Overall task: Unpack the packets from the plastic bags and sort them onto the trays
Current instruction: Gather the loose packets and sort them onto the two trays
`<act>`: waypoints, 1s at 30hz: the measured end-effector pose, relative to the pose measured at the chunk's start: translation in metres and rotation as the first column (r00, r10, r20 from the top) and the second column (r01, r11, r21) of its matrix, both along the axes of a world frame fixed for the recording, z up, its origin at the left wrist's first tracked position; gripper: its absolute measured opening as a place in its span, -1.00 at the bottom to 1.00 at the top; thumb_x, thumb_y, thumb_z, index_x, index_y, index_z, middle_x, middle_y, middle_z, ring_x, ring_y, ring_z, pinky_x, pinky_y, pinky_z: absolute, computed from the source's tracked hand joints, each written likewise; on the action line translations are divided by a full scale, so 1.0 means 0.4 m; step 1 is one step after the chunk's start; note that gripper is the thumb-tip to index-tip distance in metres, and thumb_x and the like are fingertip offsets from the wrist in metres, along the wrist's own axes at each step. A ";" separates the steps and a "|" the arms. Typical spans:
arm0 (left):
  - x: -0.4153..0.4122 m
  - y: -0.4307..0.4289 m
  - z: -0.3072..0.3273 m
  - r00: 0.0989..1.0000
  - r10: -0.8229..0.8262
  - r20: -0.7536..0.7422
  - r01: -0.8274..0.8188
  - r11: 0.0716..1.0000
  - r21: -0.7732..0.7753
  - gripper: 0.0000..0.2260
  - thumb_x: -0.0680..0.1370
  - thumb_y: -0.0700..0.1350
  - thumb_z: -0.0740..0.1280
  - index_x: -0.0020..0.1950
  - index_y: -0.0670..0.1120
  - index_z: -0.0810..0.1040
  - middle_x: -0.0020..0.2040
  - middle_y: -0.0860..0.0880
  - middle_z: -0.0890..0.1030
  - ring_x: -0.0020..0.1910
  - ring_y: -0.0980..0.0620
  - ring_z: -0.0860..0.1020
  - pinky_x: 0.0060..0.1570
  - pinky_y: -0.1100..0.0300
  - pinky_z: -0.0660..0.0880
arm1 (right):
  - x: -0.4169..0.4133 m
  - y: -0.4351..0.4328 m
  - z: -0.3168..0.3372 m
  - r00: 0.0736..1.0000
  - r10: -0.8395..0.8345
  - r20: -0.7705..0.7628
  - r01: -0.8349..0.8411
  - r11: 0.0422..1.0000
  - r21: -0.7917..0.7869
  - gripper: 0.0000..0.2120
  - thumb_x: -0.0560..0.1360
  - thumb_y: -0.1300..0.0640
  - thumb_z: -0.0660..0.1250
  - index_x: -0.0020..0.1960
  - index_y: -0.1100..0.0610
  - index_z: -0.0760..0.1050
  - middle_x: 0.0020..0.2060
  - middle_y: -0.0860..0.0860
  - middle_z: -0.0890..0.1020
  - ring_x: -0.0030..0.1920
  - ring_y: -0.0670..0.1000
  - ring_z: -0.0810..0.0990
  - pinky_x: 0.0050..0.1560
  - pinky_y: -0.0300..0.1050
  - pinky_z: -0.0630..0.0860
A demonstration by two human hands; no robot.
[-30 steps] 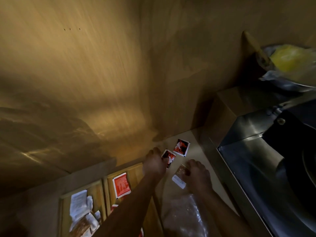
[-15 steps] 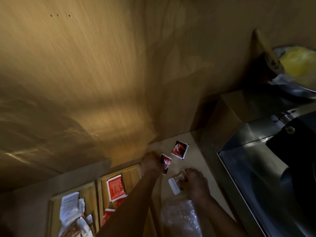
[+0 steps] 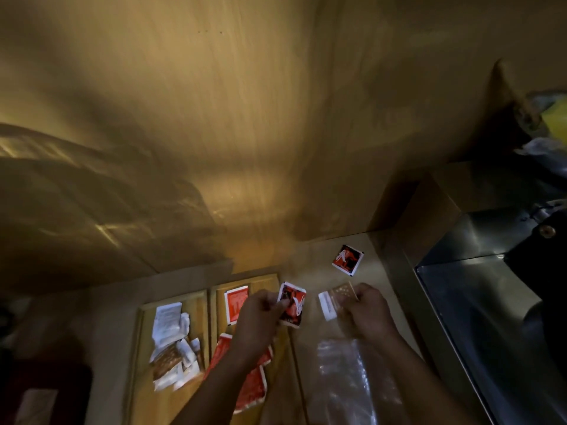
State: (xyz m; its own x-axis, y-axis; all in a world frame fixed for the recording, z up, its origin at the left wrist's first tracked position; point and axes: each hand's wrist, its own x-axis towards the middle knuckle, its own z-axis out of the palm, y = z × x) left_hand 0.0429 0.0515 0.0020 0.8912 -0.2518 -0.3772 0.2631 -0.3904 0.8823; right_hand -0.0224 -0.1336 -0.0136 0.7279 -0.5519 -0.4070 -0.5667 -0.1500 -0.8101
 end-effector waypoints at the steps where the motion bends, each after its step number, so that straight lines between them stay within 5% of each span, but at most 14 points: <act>1: -0.029 0.028 0.007 0.999 0.014 -0.033 -0.015 1.000 -0.021 -0.77 0.49 -0.25 0.35 -0.36 -0.10 0.45 -0.47 -0.06 0.49 -0.56 0.10 0.42 -0.50 0.19 0.36 | -0.001 0.006 0.011 1.000 -0.002 0.022 0.002 1.000 0.018 -0.92 0.44 0.21 0.34 -0.23 0.16 0.56 -0.31 0.04 0.64 -0.28 -0.01 0.58 -0.29 -0.18 0.44; 11: -0.205 0.173 -0.050 0.922 0.261 -0.284 -0.240 0.965 0.107 -0.88 0.51 -0.19 0.34 -0.17 -0.23 0.53 -0.41 -0.15 0.62 -0.54 -0.01 0.55 -0.49 0.16 0.55 | -0.024 0.099 0.063 0.990 0.045 0.130 -0.064 0.988 0.142 -0.74 0.44 0.31 0.34 -0.39 0.10 0.46 -0.50 0.01 0.55 -0.62 -0.19 0.45 -0.59 -0.39 0.36; 16: -0.214 0.174 -0.041 0.966 0.228 -0.121 -0.197 0.954 0.225 -0.85 0.51 -0.08 0.33 -0.22 -0.10 0.55 -0.33 -0.12 0.66 -0.50 0.03 0.58 -0.46 0.16 0.54 | -0.013 0.166 0.071 0.983 0.118 0.142 -0.143 0.973 0.181 -0.79 0.45 0.31 0.33 -0.34 0.17 0.45 -0.62 -0.03 0.52 -0.70 -0.16 0.36 -0.68 -0.36 0.26; 19: -0.225 0.192 -0.029 0.975 0.221 -0.005 -0.208 0.927 0.313 -0.83 0.50 0.02 0.33 -0.19 -0.06 0.51 -0.15 -0.14 0.69 -0.19 -0.11 0.66 -0.13 0.04 0.59 | 0.003 0.225 0.083 0.973 0.175 0.152 -0.207 0.952 0.227 -0.80 0.46 0.34 0.32 -0.33 0.23 0.42 -0.75 -0.04 0.46 -0.75 -0.17 0.31 -0.72 -0.37 0.21; 22: -0.257 0.235 -0.024 0.980 0.166 0.113 -0.200 0.867 0.456 -0.71 0.52 0.14 0.24 0.05 -0.04 0.53 0.00 -0.08 0.68 0.02 -0.12 0.63 -0.08 0.12 0.49 | 0.018 0.288 0.080 0.955 0.250 0.157 -0.282 0.931 0.231 -0.76 0.45 0.32 0.34 -0.37 0.16 0.45 -0.68 -0.04 0.51 -0.69 -0.19 0.38 -0.66 -0.35 0.27; 26: -0.306 0.304 -0.034 0.950 0.042 0.308 -0.217 0.798 0.562 -0.62 0.51 0.23 0.08 0.04 0.00 0.50 0.01 0.01 0.63 0.06 -0.06 0.58 0.01 0.10 0.46 | 0.033 0.384 0.080 0.897 0.413 0.159 -0.438 0.880 0.183 -0.84 0.45 0.26 0.35 -0.30 0.12 0.51 -0.41 0.00 0.59 -0.46 -0.15 0.53 -0.41 -0.29 0.43; 30: -0.341 0.374 -0.072 0.949 -0.043 0.312 -0.208 0.659 0.723 -0.58 0.35 0.23 0.13 -0.08 -0.02 0.59 -0.11 0.01 0.68 -0.11 -0.02 0.66 -0.15 0.13 0.57 | 0.043 0.484 0.065 0.839 0.516 0.172 -0.542 0.820 0.183 -0.83 0.47 0.26 0.33 -0.30 0.16 0.47 -0.50 0.01 0.52 -0.59 -0.19 0.44 -0.48 -0.28 0.34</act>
